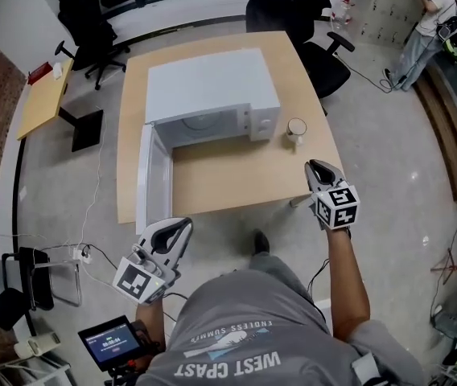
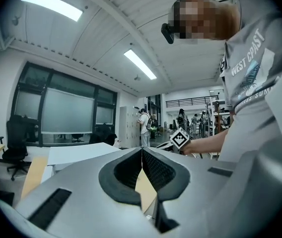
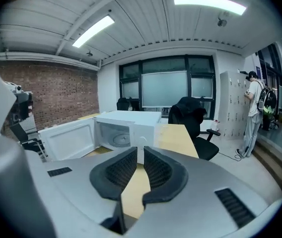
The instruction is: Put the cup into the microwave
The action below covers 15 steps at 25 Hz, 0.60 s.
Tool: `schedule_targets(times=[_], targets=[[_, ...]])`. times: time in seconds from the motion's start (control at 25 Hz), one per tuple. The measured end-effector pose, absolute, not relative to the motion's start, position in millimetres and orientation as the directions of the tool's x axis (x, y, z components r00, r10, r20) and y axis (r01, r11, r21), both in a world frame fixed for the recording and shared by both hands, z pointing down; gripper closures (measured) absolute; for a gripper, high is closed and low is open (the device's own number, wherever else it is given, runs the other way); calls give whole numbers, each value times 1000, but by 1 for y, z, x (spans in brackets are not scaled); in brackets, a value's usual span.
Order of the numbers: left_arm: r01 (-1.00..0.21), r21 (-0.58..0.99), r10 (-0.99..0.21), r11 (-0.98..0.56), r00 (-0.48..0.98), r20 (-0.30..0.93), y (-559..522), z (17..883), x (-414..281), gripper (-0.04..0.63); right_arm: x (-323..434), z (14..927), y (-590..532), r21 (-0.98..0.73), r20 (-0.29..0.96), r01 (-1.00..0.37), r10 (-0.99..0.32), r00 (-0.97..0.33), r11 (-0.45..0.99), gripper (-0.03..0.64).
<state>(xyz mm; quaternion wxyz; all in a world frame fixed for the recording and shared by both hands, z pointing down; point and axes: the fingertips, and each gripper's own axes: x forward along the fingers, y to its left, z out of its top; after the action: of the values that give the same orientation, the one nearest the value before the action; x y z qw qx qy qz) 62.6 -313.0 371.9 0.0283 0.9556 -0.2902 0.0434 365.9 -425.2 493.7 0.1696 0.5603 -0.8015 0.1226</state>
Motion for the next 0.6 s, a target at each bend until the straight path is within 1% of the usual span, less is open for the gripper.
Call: schedule_targets(times=[0.04, 0.12, 0.16, 0.4, 0.6], targets=[[-567, 30, -561, -823, 821, 106, -322, 373, 67, 574, 376, 507, -443, -14, 427, -943, -850, -307, 334, 575], [-582, 40, -574, -812, 809, 123, -340, 379, 77, 574, 395, 540, -477, -37, 476, -949, -829, -293, 313, 504], [-589, 45, -580, -807, 804, 133, -348, 383, 82, 574, 405, 558, -493, -51, 503, -952, -816, -286, 302, 486], [-642, 86, -616, -762, 759, 210, -385, 406, 106, 574, 444, 672, -561, -90, 664, -964, -706, -245, 250, 472], [-671, 106, -633, -734, 732, 252, -410, 420, 125, 574, 461, 734, -593, -109, 731, -967, -641, -234, 228, 472]])
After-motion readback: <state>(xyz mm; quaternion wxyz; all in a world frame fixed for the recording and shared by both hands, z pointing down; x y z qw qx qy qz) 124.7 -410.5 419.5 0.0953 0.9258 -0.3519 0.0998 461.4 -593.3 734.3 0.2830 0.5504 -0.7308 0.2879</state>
